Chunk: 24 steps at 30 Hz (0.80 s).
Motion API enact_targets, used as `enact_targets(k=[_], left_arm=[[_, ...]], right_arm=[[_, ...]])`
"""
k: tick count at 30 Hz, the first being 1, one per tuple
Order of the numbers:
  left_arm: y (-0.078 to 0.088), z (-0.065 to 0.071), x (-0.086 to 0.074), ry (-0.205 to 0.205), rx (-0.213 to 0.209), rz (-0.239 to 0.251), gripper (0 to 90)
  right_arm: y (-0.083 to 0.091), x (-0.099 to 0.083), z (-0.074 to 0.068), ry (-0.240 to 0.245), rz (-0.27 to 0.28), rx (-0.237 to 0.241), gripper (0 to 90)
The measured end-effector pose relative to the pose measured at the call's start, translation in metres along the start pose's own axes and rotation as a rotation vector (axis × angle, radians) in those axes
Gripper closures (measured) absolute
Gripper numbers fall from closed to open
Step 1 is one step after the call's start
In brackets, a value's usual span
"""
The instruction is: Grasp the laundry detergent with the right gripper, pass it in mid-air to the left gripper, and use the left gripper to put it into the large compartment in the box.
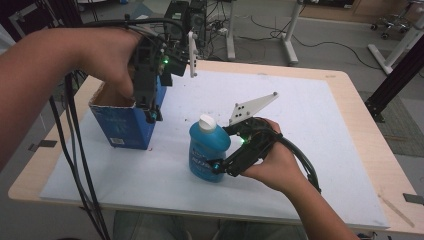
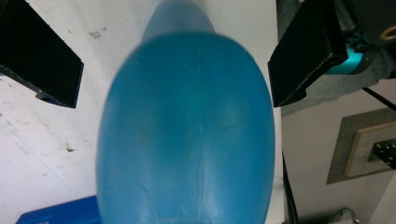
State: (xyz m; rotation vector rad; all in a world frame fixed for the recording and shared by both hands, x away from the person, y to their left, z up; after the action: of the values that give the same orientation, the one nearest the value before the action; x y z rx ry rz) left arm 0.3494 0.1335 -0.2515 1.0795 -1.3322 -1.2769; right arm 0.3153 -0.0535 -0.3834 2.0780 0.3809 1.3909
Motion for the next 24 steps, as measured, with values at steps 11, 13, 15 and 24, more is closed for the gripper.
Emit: enact_targets(k=[11, 13, 15, 24], left_arm=[[-0.004, 0.002, -0.003, 0.002, -0.004, 0.001, 1.7], [-0.003, 0.002, -0.004, 0.0, -0.002, 0.001, 1.7], [-0.004, 0.002, -0.005, 0.002, -0.001, 0.002, 1.7], [-0.006, 0.003, -0.008, 0.007, -0.003, 0.001, 1.7]], right_arm=[[-0.014, 0.002, -0.002, -0.005, 0.043, -0.011, 2.5], [-0.016, 0.002, -0.002, -0.003, 0.048, -0.012, 2.5], [-0.018, 0.002, -0.003, -0.005, 0.053, -0.017, 2.5], [-0.024, 0.002, -0.002, -0.012, 0.074, -0.013, 2.7]])
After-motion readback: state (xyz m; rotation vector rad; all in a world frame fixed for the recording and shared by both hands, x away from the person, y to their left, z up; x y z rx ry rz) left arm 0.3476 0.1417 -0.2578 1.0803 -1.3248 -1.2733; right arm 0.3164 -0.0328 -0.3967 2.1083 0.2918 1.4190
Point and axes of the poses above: each handheld gripper's, and its own axes: y roughly backward along the jaws, x roughly out of its top, z roughly to its right, the point moved 3 cm from there along -y, roughly forward along the jaws, and after that the axes turned 11 degrees about -y, right-handed, at the moved point
